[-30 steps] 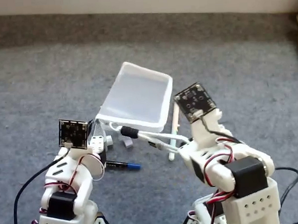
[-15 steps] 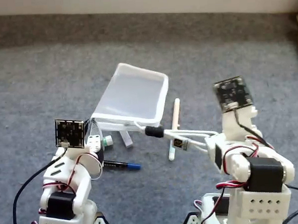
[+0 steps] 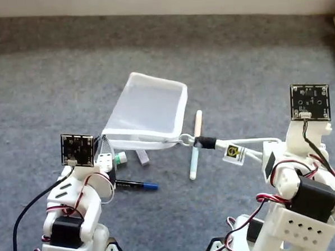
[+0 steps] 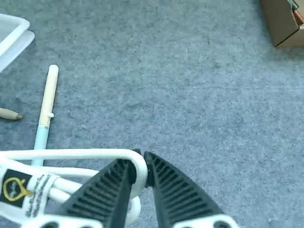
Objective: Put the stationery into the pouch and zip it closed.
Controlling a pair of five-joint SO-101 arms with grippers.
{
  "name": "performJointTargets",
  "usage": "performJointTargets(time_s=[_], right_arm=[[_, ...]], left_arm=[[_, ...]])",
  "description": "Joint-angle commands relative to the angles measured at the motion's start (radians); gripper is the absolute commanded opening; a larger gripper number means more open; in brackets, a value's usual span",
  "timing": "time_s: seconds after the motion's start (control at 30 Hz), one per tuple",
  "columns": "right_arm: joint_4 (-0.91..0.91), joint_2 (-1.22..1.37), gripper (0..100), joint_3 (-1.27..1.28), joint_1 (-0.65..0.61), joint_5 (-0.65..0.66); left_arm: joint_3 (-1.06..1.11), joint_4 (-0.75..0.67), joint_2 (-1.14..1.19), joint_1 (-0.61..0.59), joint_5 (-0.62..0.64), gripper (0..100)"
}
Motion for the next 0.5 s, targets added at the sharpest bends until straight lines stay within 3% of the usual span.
performJointTargets(time_s=[0.0,0.07,0.23,0.47], right_arm=[[-0.027,-0.018,0.5,-0.058,0.002,0.012],[-0.004,-0.018,0.5,-0.061,-0.033,0.012],[0.094,-0.018,0.5,-0.093,-0.166,0.009],[0.211,-0.018,0.5,-0.251,-0.289,0.003]], left_arm=[[-0.061,0.005,-0.008,-0.028,-0.009,1],[-0.059,0.005,-0.008,-0.024,-0.011,3],[-0.053,0.008,-0.002,-0.024,-0.008,20],[0.016,-0.035,-0.001,0.007,-0.028,21]])
